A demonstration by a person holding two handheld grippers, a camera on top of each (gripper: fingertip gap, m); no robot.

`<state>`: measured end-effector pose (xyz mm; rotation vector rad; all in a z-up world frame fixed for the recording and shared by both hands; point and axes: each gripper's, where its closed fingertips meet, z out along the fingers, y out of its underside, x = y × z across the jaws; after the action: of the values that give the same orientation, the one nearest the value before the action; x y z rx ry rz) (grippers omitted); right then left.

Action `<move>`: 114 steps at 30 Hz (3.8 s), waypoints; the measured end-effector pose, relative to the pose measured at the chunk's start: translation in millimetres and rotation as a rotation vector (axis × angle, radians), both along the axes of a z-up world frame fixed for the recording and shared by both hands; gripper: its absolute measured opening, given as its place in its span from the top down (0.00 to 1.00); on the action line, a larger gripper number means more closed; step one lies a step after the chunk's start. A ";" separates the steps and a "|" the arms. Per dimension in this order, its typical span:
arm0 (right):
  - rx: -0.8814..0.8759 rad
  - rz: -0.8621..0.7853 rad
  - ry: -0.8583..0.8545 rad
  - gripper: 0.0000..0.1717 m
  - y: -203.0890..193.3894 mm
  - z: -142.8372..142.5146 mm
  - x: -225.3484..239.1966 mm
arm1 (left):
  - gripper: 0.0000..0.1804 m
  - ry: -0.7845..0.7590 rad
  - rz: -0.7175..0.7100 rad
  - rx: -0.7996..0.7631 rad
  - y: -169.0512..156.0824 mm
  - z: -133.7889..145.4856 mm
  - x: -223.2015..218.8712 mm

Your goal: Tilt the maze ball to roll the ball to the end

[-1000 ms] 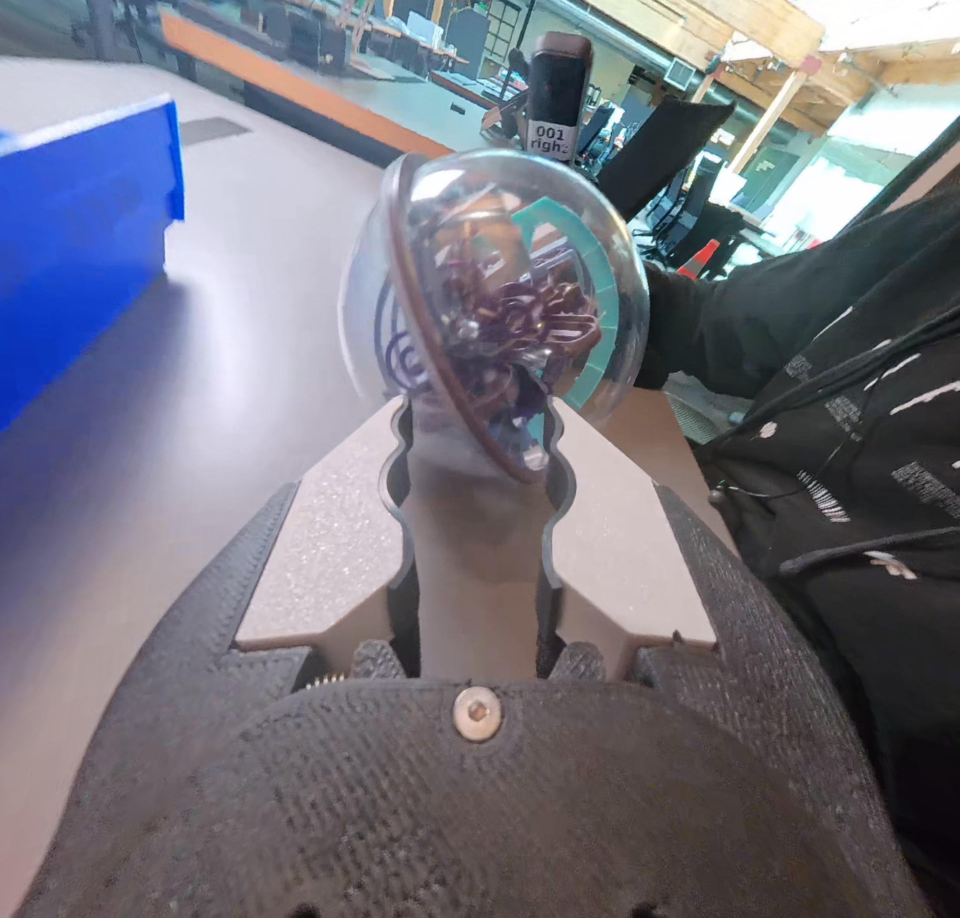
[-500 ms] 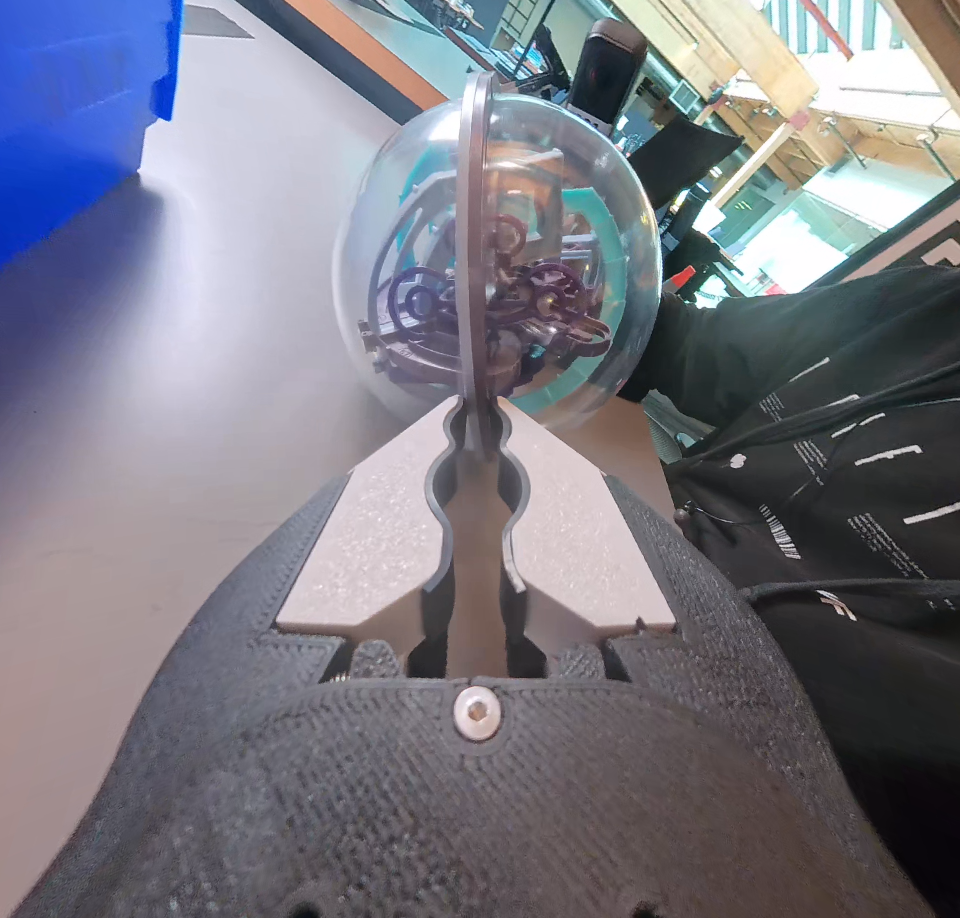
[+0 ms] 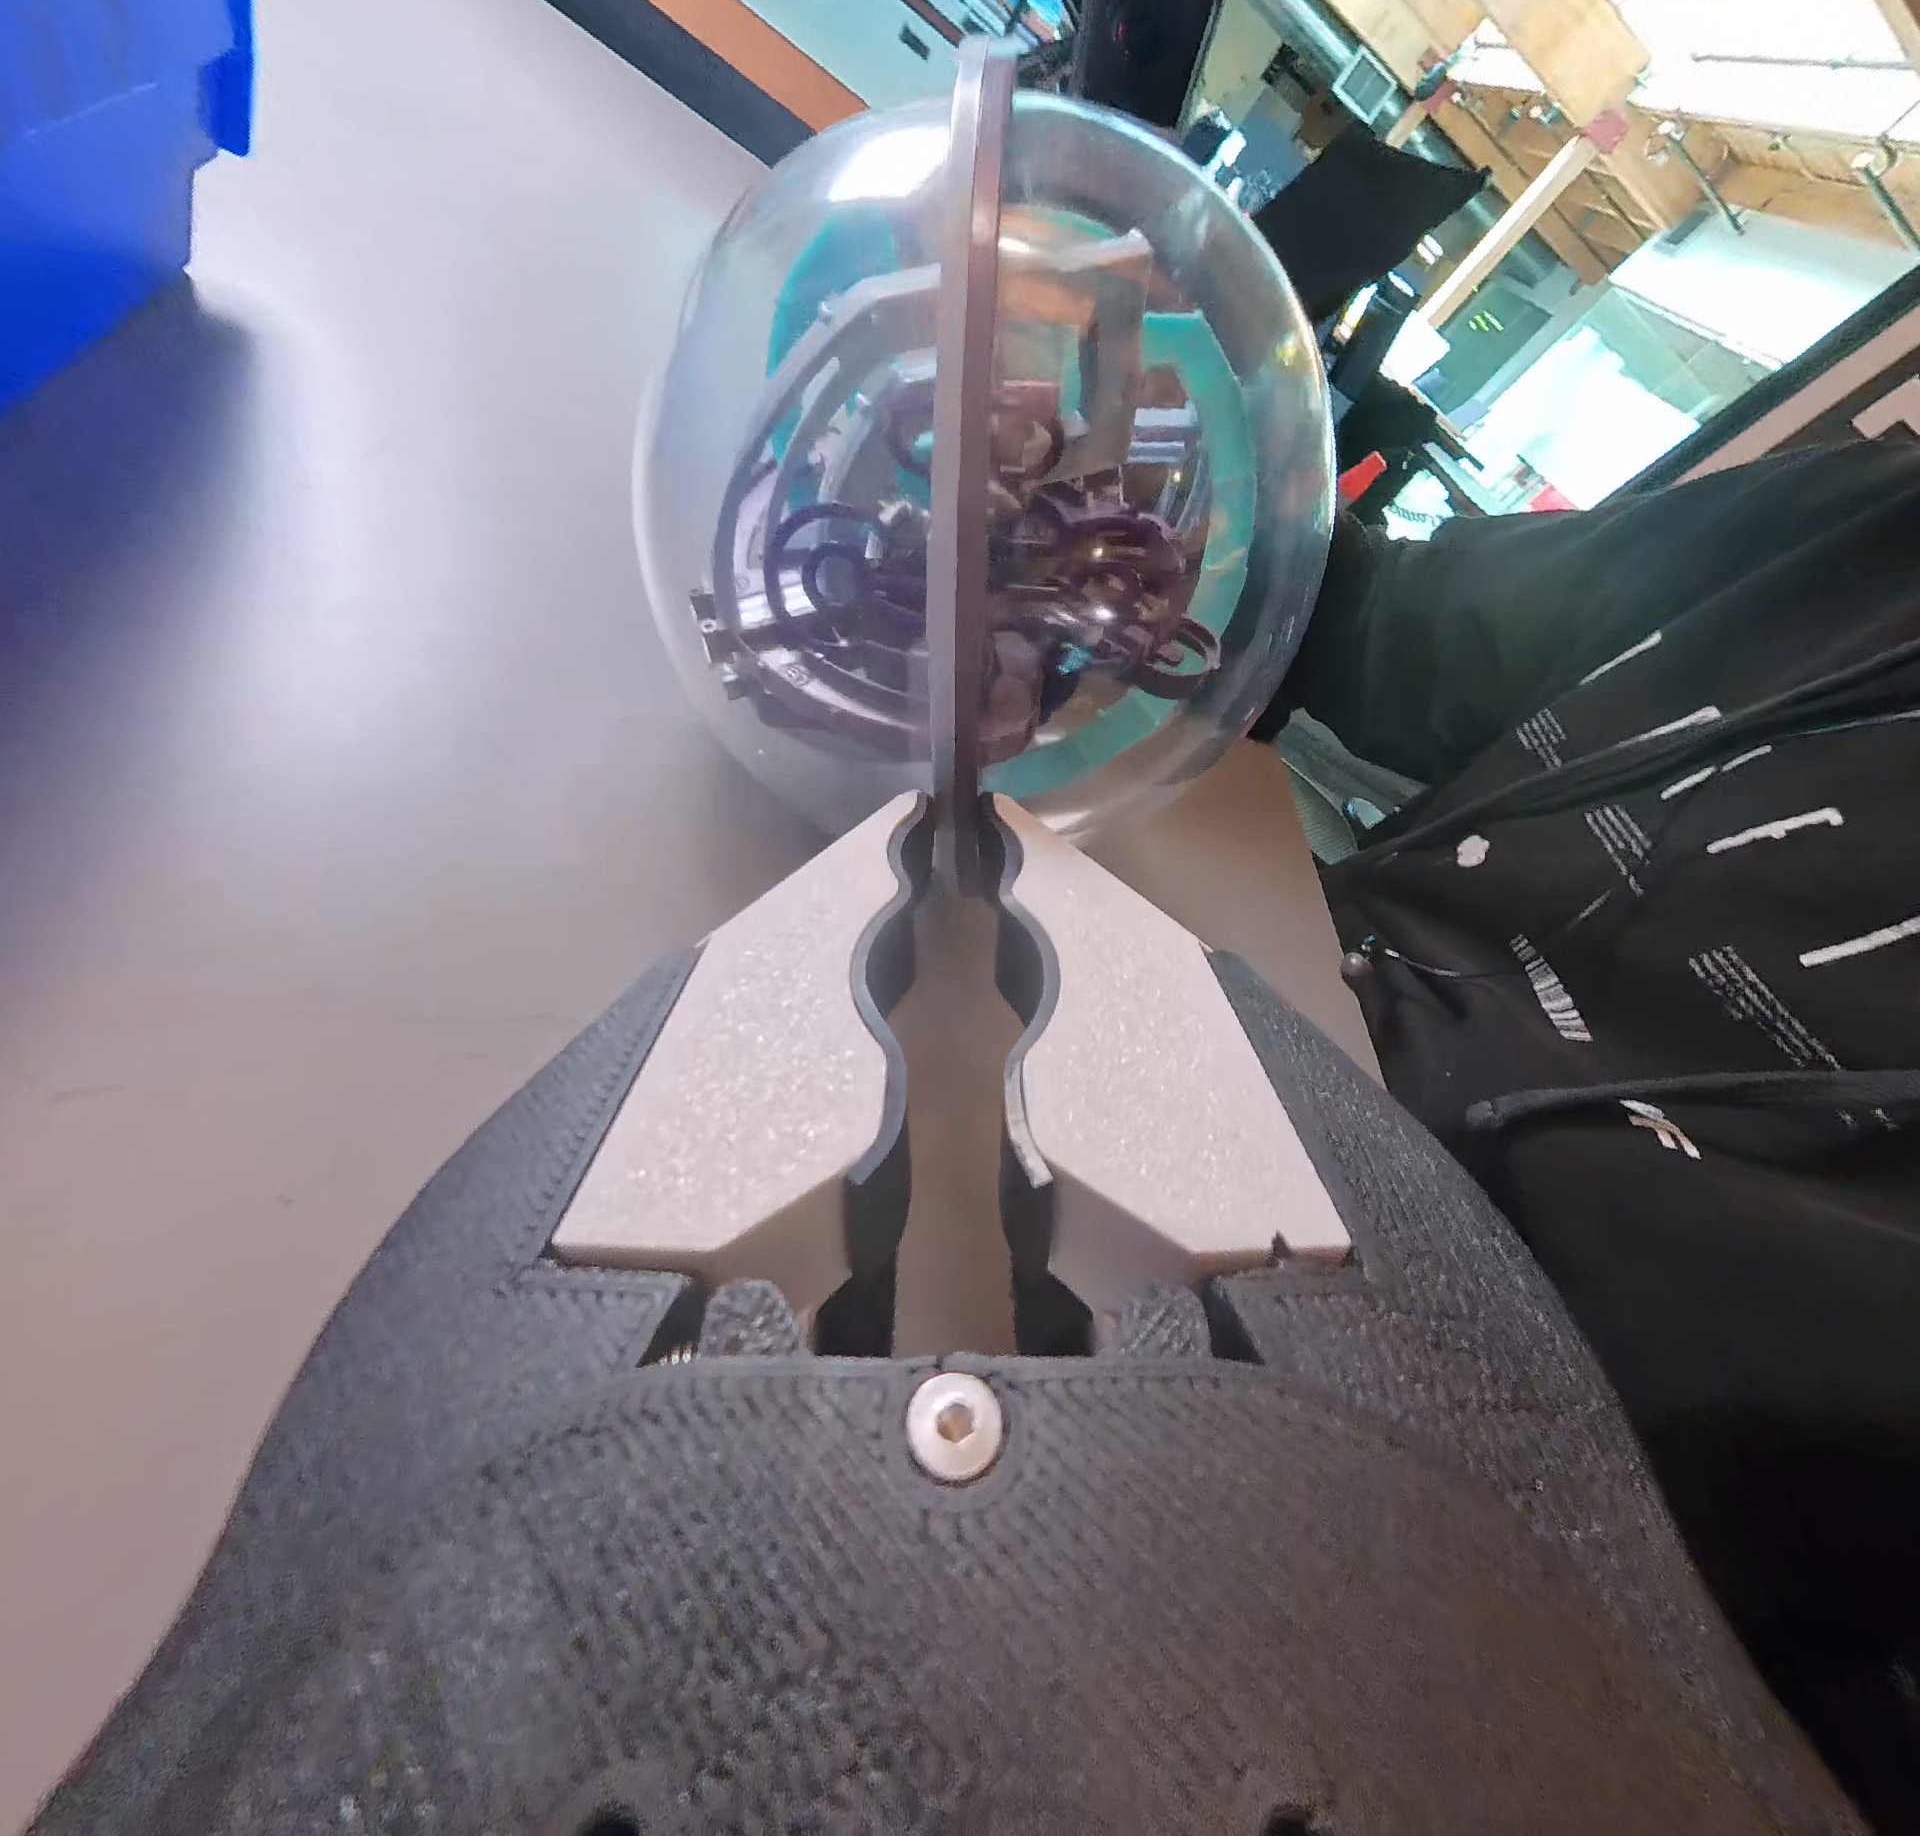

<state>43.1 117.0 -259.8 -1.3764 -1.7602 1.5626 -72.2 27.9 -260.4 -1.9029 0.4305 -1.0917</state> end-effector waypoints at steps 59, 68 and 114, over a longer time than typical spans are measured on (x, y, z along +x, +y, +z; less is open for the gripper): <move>0.446 -0.132 0.845 0.97 -0.8 288.4 -16.0 | 0.96 0.140 0.289 1.089 -4.5 296.9 -14.0; 0.453 -0.123 0.874 0.97 -2.8 287.4 -15.7 | 0.96 0.121 0.283 1.116 -3.2 292.8 -16.7; 0.189 -0.192 0.623 0.96 55.5 244.0 -50.9 | 0.96 -0.067 0.401 0.695 55.3 251.8 -52.6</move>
<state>-7.8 172.5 -15.9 -0.8153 -1.3097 1.4648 -124.8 83.2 -8.6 -1.2565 0.3146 -0.6215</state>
